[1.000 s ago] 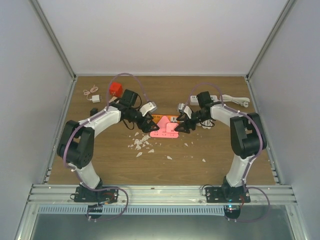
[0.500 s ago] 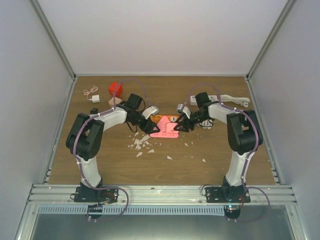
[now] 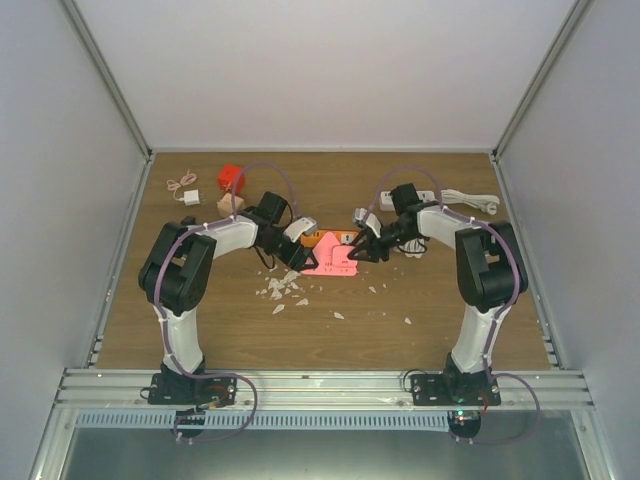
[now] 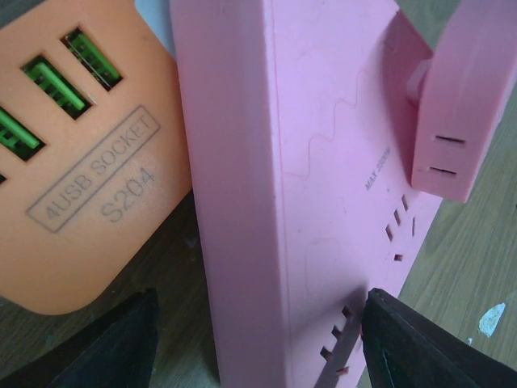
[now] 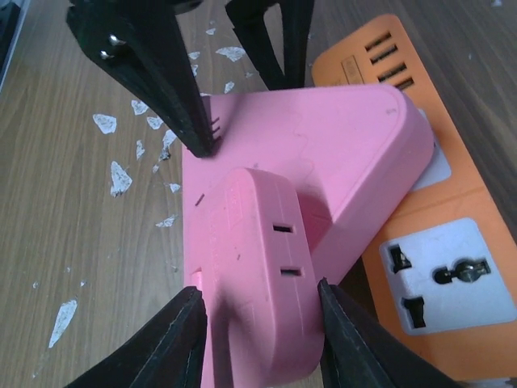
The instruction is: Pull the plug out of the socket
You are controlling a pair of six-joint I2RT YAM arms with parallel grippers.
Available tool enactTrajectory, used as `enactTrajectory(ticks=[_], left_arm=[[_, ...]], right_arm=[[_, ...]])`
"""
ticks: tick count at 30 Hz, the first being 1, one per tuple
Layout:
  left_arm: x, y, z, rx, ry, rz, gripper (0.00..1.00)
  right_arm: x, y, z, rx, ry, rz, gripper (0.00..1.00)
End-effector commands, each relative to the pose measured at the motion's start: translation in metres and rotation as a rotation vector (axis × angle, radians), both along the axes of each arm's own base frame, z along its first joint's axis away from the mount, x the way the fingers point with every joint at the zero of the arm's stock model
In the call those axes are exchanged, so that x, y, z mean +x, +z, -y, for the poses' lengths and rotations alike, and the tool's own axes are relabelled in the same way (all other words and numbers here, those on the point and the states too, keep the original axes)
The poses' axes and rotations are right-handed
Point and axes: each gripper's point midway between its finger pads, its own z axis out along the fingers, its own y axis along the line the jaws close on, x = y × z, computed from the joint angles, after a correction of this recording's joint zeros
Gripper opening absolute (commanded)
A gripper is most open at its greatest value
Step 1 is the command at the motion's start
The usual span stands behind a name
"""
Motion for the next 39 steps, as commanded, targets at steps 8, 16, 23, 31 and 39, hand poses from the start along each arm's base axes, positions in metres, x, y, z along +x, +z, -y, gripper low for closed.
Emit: enactTrajectory(ticks=[8, 16, 23, 31, 39], left_arm=[[0.005, -0.002, 0.008, -0.018, 0.010, -0.010, 0.69], [-0.001, 0.025, 0.015, -0.125, -0.042, 0.044, 0.69], [-0.004, 0.073, 0.021, -0.226, -0.155, 0.294, 0.74], [-0.029, 0.096, 0.031, -0.271, -0.428, 0.599, 0.77], [-0.045, 0.086, 0.061, -0.234, -0.650, 0.779, 0.69]], right_arm=[[-0.024, 0.028, -0.011, 0.015, 0.095, 0.135, 0.33], [-0.038, 0.022, -0.011, -0.014, 0.130, 0.183, 0.32], [-0.039, 0.021, -0.010, -0.026, 0.121, 0.227, 0.34], [-0.038, 0.018, -0.010, -0.031, 0.108, 0.240, 0.35], [-0.039, 0.020, -0.011, -0.015, 0.112, 0.230, 0.35]])
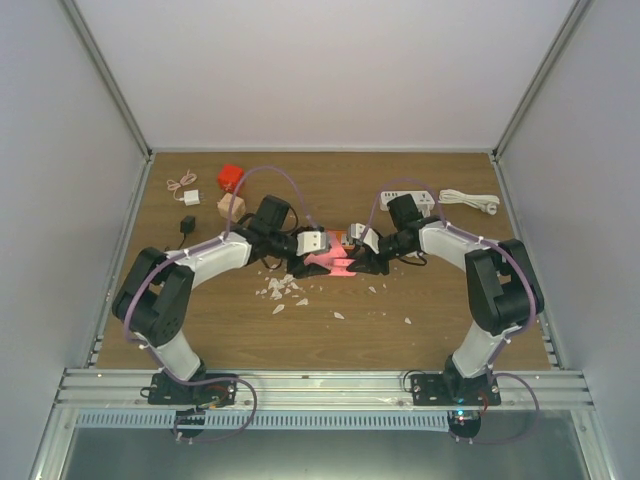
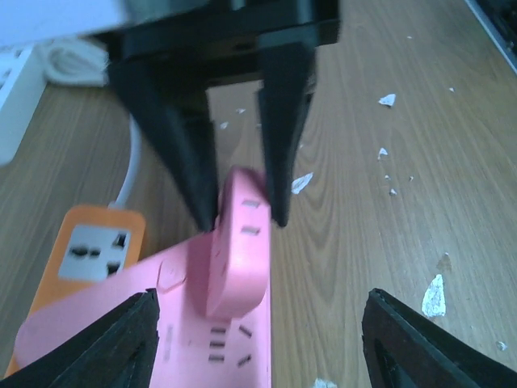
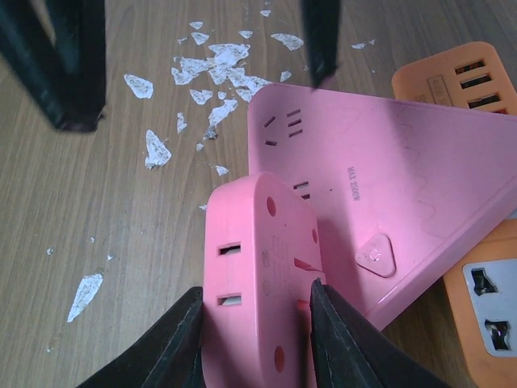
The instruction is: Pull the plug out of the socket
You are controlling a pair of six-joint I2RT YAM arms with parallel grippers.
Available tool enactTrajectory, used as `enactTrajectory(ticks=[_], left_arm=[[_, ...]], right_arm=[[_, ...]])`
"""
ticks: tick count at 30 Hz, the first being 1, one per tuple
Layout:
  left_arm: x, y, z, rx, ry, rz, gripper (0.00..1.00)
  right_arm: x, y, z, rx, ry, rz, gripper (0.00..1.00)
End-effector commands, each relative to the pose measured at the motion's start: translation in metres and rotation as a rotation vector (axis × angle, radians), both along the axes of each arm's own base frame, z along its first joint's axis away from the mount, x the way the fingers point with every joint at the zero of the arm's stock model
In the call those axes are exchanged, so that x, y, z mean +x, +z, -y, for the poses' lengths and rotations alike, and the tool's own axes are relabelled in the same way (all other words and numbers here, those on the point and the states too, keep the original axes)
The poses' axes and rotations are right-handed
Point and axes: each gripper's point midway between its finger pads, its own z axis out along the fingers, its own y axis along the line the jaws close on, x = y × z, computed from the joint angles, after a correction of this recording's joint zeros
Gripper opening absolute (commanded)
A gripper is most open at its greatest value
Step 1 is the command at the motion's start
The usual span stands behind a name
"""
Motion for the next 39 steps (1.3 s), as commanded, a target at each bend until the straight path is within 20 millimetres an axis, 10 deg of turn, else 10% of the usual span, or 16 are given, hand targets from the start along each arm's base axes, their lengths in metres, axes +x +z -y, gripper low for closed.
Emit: enactTrajectory(ticks=[1, 18, 24, 39], left_arm=[[-0.003, 0.002, 0.024, -0.009, -0.120, 0.185, 0.68], [0.008, -0.029, 0.050, 0.059, -0.074, 0.249, 0.46], [0.010, -0.027, 0.050, 0.053, -0.074, 0.278, 0.25], [-0.016, -0.025, 0.044, 0.028, -0.194, 0.319, 0.18]], right_arm=[[-0.001, 0.010, -0.004, 0.026, 0.013, 0.029, 0.35], [-0.009, 0.017, 0.002, 0.060, 0.022, -0.009, 0.38], [0.000, 0.028, 0.015, 0.093, -0.021, -0.041, 0.40], [0.049, 0.047, 0.002, 0.179, -0.166, -0.137, 0.36]])
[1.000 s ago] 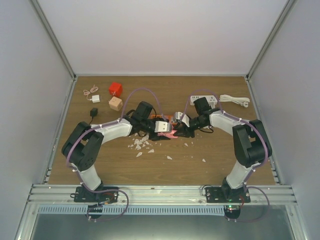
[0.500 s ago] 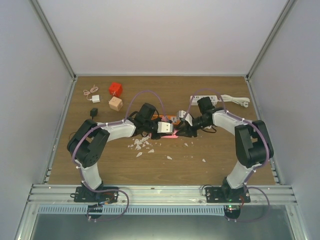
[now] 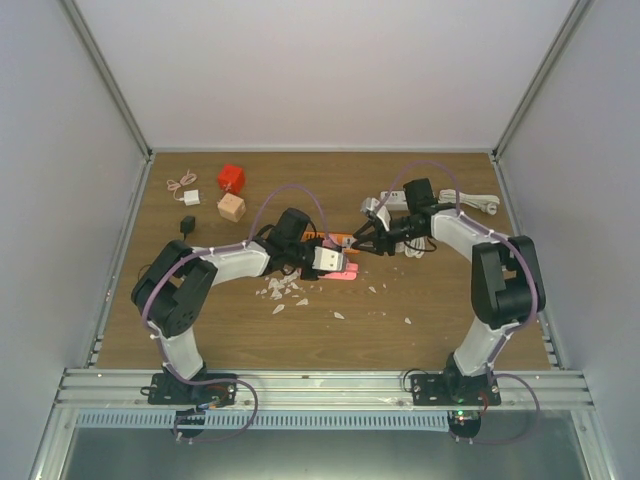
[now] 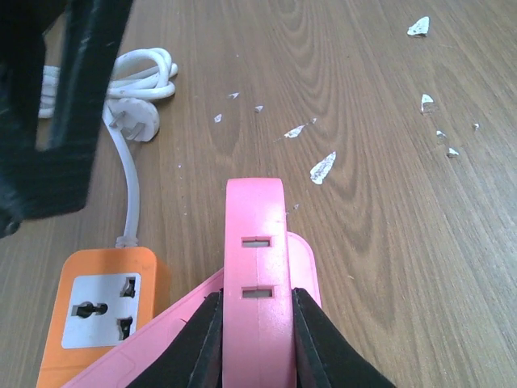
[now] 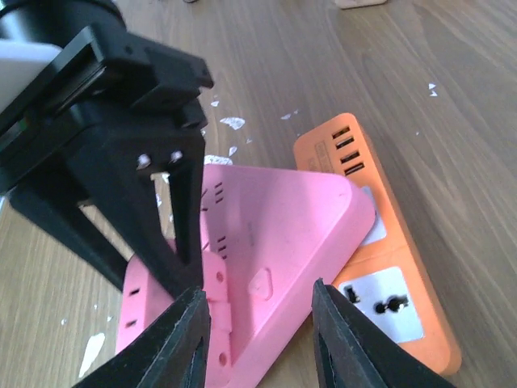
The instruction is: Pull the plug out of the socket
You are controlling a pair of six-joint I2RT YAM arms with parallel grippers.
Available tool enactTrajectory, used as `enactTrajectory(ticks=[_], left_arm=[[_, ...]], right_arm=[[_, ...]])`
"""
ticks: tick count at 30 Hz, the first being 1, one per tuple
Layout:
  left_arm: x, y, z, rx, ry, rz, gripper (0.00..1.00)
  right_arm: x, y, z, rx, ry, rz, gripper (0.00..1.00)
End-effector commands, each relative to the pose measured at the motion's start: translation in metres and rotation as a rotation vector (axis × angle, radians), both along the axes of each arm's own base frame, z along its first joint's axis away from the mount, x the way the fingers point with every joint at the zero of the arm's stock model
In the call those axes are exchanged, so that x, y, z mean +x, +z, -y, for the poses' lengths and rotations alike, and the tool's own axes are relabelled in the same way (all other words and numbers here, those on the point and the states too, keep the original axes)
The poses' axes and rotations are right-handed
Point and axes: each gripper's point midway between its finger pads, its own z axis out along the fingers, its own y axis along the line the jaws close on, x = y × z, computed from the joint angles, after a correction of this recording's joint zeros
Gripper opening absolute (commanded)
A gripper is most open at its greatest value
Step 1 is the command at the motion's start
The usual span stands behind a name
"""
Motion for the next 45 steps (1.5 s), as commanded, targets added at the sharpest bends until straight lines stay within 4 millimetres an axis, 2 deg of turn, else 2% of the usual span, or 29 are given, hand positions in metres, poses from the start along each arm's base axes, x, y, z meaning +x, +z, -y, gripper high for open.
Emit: enactTrajectory(ticks=[1, 6, 11, 19, 26, 33, 39, 45], left_arm=[[-0.013, 0.013, 0.003, -0.039, -0.069, 0.042, 0.18], [-0.015, 0.013, 0.001, -0.036, -0.071, 0.054, 0.18], [-0.016, 0.013, 0.000, -0.036, -0.070, 0.056, 0.18], [-0.017, 0.014, 0.000, -0.040, -0.075, 0.064, 0.18], [-0.014, 0.018, 0.001, -0.051, -0.070, 0.072, 0.18], [-0.015, 0.033, 0.003, -0.080, -0.061, 0.037, 0.18], [-0.013, 0.036, 0.004, -0.089, -0.056, 0.019, 0.18], [-0.012, 0.035, 0.003, -0.087, -0.061, 0.033, 0.18]], right_arm=[[0.012, 0.007, -0.018, 0.030, -0.019, -0.025, 0.35], [0.007, 0.004, -0.039, 0.023, 0.005, -0.043, 0.26], [0.006, -0.014, -0.053, -0.016, 0.007, -0.068, 0.19], [0.014, -0.031, -0.056, -0.017, -0.030, -0.129, 0.15], [0.017, -0.065, -0.048, -0.098, -0.066, -0.142, 0.14], [0.028, -0.074, -0.047, -0.130, -0.089, -0.158, 0.13], [0.009, -0.085, -0.043, -0.156, -0.058, -0.230, 0.13], [-0.008, -0.086, -0.044, -0.153, -0.020, -0.258, 0.13]])
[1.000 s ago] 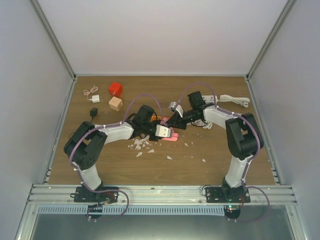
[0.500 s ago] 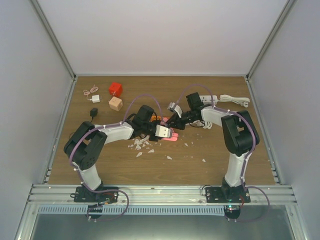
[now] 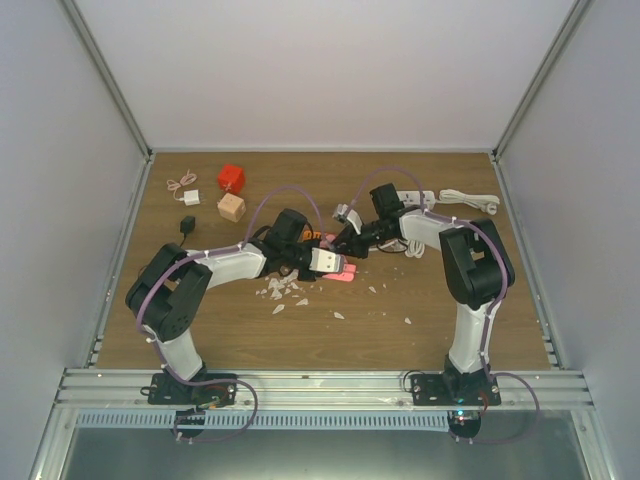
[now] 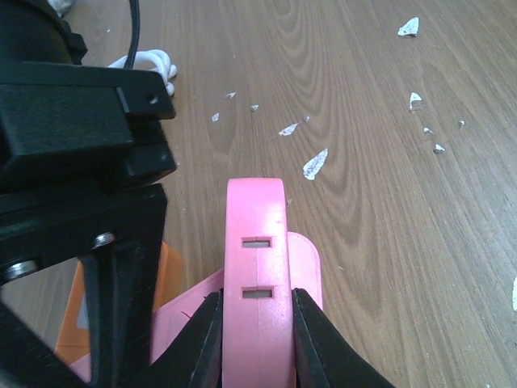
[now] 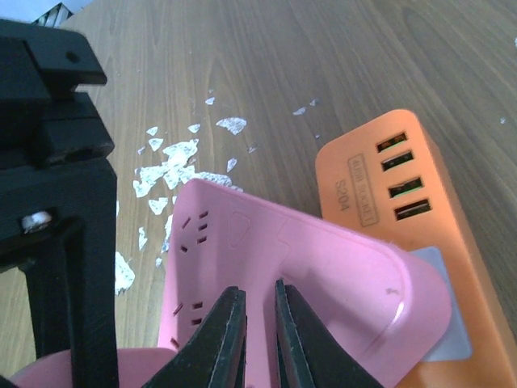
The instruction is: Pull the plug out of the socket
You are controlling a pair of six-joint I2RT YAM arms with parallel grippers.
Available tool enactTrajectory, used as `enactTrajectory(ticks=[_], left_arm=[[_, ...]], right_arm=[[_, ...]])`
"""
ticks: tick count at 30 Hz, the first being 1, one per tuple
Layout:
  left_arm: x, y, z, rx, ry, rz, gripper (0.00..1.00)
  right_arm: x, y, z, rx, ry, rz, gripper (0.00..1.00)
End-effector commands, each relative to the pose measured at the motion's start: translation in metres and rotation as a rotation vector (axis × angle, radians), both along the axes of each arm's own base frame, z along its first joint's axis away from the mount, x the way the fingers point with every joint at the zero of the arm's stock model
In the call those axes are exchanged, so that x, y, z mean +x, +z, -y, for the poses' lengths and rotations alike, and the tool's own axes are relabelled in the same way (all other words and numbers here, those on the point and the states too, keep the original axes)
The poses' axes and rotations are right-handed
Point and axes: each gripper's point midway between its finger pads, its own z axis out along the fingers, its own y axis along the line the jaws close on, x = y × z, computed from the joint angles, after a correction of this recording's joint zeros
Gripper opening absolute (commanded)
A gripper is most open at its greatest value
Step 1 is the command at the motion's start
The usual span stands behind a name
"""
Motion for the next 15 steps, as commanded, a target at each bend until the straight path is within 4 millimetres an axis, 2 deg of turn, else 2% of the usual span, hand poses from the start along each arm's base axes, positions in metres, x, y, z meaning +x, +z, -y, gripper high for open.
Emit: enactTrajectory(ticks=[1, 6, 10, 15], left_arm=[[-0.007, 0.028, 0.009, -0.078, -0.060, 0.021, 0.18], [-0.008, 0.035, 0.010, -0.092, -0.072, 0.027, 0.18], [-0.020, 0.042, 0.013, -0.110, -0.115, -0.049, 0.18], [-0.023, 0.040, 0.013, -0.119, -0.104, -0.127, 0.18]], right_arm=[[-0.022, -0.038, 0.015, -0.120, -0.001, -0.095, 0.13], [-0.029, -0.050, 0.018, -0.150, 0.002, -0.125, 0.13], [-0.028, -0.056, 0.021, -0.167, -0.013, -0.136, 0.13], [-0.029, -0.066, 0.024, -0.194, -0.020, -0.157, 0.13]])
